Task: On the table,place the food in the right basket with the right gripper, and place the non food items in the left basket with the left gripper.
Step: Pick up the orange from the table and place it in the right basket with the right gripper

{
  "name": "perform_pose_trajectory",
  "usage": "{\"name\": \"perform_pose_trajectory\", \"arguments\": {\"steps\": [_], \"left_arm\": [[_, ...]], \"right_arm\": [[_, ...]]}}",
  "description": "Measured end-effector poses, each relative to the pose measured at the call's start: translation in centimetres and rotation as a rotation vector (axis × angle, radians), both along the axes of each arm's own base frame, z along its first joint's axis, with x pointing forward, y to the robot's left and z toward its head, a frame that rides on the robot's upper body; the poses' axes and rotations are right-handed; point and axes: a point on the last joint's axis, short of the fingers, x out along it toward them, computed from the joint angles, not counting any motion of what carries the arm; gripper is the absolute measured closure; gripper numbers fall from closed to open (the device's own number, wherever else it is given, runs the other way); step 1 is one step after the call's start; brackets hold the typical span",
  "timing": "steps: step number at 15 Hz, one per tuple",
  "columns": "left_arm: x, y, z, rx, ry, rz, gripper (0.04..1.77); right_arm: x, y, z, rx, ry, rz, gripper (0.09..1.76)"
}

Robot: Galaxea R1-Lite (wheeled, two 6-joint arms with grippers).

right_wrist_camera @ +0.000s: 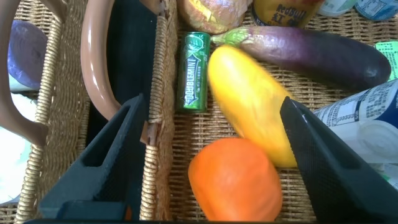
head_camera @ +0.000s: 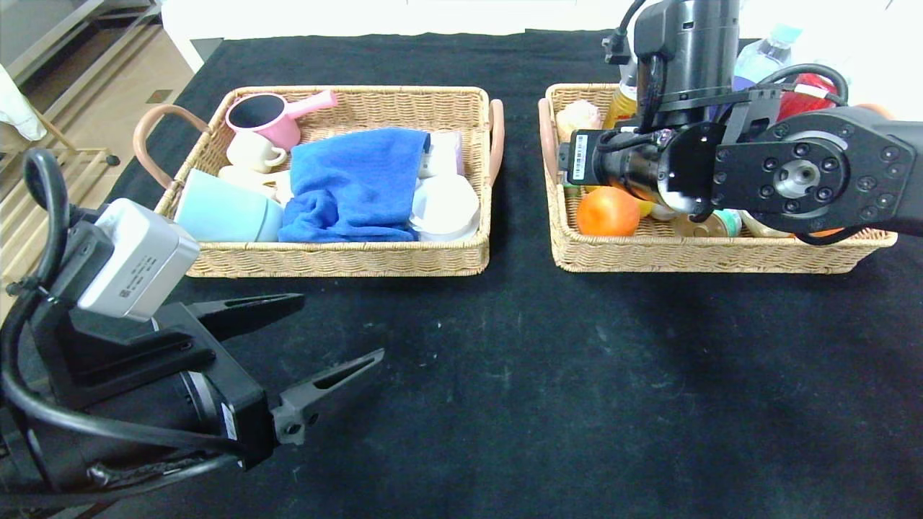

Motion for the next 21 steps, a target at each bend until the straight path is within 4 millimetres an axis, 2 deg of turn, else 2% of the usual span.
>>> {"name": "perform_pose_trajectory", "arguments": {"steps": [7,12,17,21], "left_arm": [[0.1,-0.1,-0.1,0.003,0.004,0.001,0.09],[0.1,-0.1,-0.1,0.003,0.003,0.001,0.09],[0.1,-0.1,-0.1,0.004,0.003,0.006,0.09],[0.1,-0.1,-0.1,0.004,0.004,0.009,0.09]], "right_arm": [[-0.5,-0.2,0.1,-0.012,0.008,-0.013,0.21],[-2.5,-0.5,-0.2,-0.054,0.035,0.011,0.17],[-5.9,-2.5,-0.1,-0.079,0.067,0.049,0.16],[-8.7,-5.6,0.4,-0.111,0.072,0.100,0.15]]}}
